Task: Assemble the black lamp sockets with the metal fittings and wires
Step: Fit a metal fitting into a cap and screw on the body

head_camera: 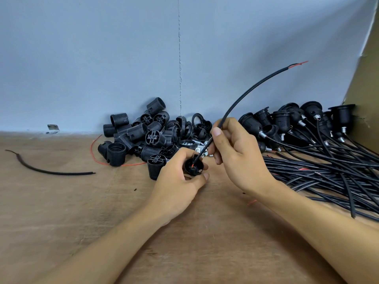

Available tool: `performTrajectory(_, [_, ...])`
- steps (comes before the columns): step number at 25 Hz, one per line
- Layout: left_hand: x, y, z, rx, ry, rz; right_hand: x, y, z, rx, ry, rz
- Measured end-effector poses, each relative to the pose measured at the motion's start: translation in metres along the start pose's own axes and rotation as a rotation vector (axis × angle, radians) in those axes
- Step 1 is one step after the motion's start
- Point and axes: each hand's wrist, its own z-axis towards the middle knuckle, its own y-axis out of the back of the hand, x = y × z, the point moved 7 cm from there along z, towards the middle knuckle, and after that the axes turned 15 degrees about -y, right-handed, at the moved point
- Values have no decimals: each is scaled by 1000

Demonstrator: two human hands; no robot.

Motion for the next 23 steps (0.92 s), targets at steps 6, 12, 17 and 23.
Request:
performTrajectory(6, [-3,2,0,-31,-35,14,-2,2,0,-12,11,-26])
performTrajectory(12, [-4,3,0,-27,-43,25,6,-2,-4,12,79,-74])
performTrajectory(17, [-13,-10,-2,95,-82,-113,6,2,3,56,8,12])
performTrajectory(23, [-14,-13,-2,157,-31,-233,-5,-2,10,147,-115,19])
